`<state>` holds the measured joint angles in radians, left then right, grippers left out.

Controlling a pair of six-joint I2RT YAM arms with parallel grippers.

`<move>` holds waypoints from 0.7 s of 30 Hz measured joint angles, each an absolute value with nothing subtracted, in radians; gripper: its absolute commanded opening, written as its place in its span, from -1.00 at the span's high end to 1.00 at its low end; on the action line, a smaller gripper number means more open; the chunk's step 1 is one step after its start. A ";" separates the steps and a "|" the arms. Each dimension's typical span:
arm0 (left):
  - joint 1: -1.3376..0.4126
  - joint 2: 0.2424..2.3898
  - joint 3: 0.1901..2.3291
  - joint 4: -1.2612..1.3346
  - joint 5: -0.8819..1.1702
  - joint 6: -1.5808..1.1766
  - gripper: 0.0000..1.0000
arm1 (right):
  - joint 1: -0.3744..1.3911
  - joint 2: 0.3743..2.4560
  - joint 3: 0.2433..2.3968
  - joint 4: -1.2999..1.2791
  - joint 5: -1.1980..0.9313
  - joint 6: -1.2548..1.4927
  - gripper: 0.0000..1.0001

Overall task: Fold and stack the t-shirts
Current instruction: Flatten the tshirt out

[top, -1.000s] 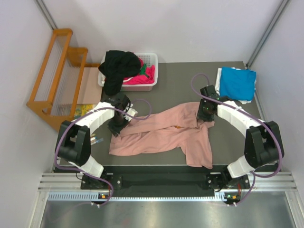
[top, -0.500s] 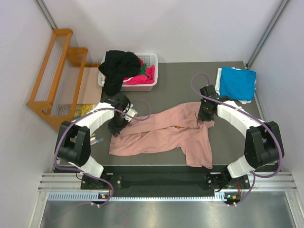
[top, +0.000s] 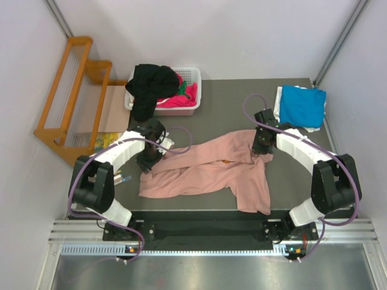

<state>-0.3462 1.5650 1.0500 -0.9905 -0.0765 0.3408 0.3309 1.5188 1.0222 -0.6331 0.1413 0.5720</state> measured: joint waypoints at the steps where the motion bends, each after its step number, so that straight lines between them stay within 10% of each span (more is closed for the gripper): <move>1: -0.346 1.562 1.049 -0.989 -0.080 0.341 1.00 | 0.331 1.519 1.022 -0.635 0.142 0.574 1.00; 21: -0.294 1.549 1.182 -0.969 -0.176 0.323 1.00 | 0.310 1.426 1.217 -0.717 0.194 0.550 1.00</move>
